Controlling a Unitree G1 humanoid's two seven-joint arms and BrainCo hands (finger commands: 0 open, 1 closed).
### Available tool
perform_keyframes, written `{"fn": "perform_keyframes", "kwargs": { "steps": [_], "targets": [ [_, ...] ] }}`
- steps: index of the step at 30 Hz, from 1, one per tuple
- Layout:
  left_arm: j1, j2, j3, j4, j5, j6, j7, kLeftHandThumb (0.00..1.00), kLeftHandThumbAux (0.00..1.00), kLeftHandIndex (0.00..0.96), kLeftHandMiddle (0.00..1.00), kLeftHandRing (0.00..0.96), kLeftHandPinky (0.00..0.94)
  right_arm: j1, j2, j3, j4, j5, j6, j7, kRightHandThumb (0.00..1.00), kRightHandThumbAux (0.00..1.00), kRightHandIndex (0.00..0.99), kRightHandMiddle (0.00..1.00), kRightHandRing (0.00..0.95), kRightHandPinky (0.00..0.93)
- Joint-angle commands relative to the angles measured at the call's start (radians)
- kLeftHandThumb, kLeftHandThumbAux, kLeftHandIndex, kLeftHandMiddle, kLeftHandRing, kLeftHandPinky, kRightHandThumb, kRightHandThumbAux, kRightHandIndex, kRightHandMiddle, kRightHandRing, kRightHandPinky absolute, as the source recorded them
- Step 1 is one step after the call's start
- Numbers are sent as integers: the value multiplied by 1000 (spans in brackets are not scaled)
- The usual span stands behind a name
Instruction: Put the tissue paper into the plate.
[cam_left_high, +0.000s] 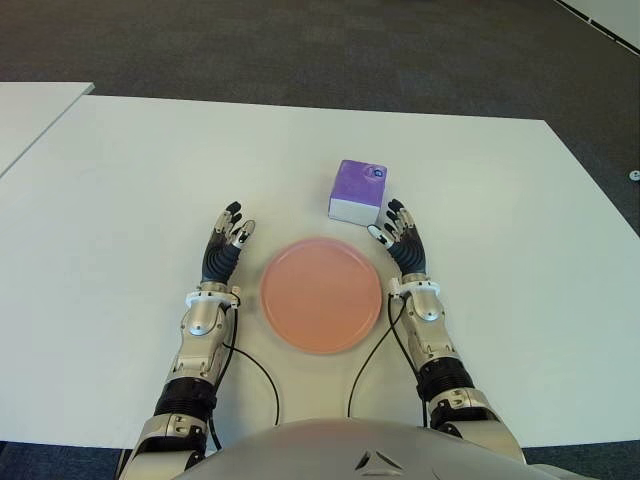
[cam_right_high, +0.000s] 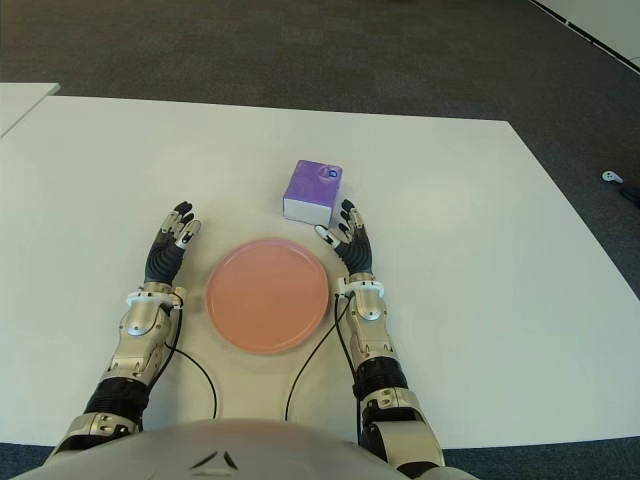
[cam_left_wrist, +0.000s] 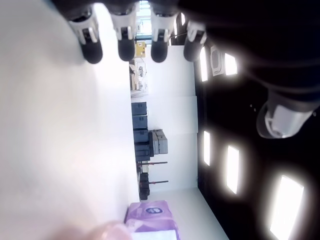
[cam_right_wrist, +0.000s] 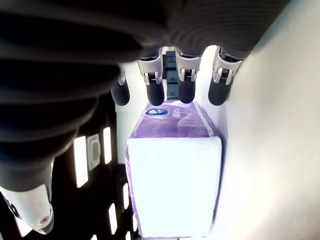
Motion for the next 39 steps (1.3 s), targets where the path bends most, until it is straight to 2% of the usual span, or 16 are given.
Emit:
{"fn": "perform_keyframes", "kwargs": {
  "steps": [1, 2, 3, 5, 8, 13, 15, 17, 20, 25, 28, 31, 39],
  "targets": [
    [17, -7, -2, 29, 3, 31, 3, 0, 392, 0, 0, 0, 0, 81, -27, -17, 43, -31, 149, -52, 27, 652, 0, 0, 0, 0],
    [16, -7, -2, 29, 3, 31, 3, 0, 393, 0, 0, 0, 0, 88, -30, -17, 17, -39, 163, -65, 34, 649, 0, 0, 0, 0],
    [16, -7, -1, 28, 3, 32, 3, 0, 394, 0, 0, 0, 0, 97, -41, -27, -91, -87, 214, -117, 39, 646, 0, 0, 0, 0],
    [16, -7, -1, 27, 2, 32, 2, 0, 396, 0, 0, 0, 0, 106, -53, -37, -220, -143, 279, -179, 62, 631, 0, 0, 0, 0],
    [15, -6, -1, 27, 1, 31, 0, 0, 397, 0, 0, 0, 0, 65, -58, -47, -291, -204, 335, -245, 86, 621, 0, 0, 0, 0],
    [6, -2, 1, 38, 1, 31, -1, 0, 396, 0, 0, 0, 0, -86, -76, -65, -349, -302, 402, -372, 128, 622, 0, 0, 0, 0],
    [5, -1, 2, 39, 2, 35, 0, 0, 396, 0, 0, 0, 0, -164, -115, -78, -440, -342, 424, -389, 149, 626, 0, 0, 0, 0],
    [5, -3, 2, 37, 3, 35, 2, 0, 397, 0, 0, 0, 0, -211, -151, -73, -443, -360, 404, -386, 164, 628, 0, 0, 0, 0],
    [5, -5, 2, 37, 4, 33, 4, 0, 401, 0, 0, 0, 0, -255, -177, -44, -407, -373, 376, -367, 176, 627, 0, 0, 0, 0],
    [5, -9, 3, 34, 3, 35, 5, 0, 408, 0, 0, 0, 0, -323, -200, 9, -389, -388, 349, -326, 183, 610, 0, 0, 0, 0],
    [5, -10, 3, 35, 3, 36, 7, 0, 412, 0, 0, 0, 0, -370, -208, 59, -415, -406, 357, -273, 186, 591, 0, 0, 0, 0],
    [5, -11, 3, 36, 4, 37, 9, 0, 416, 0, 0, 0, 0, -394, -217, 78, -419, -407, 360, -236, 189, 576, 0, 0, 0, 0],
    [8, -18, 2, 33, 12, 37, 21, 0, 415, 0, 0, 0, 0, -511, -222, 149, -245, -409, 281, -173, 259, 524, 0, 0, 0, 0]
  ]
}}
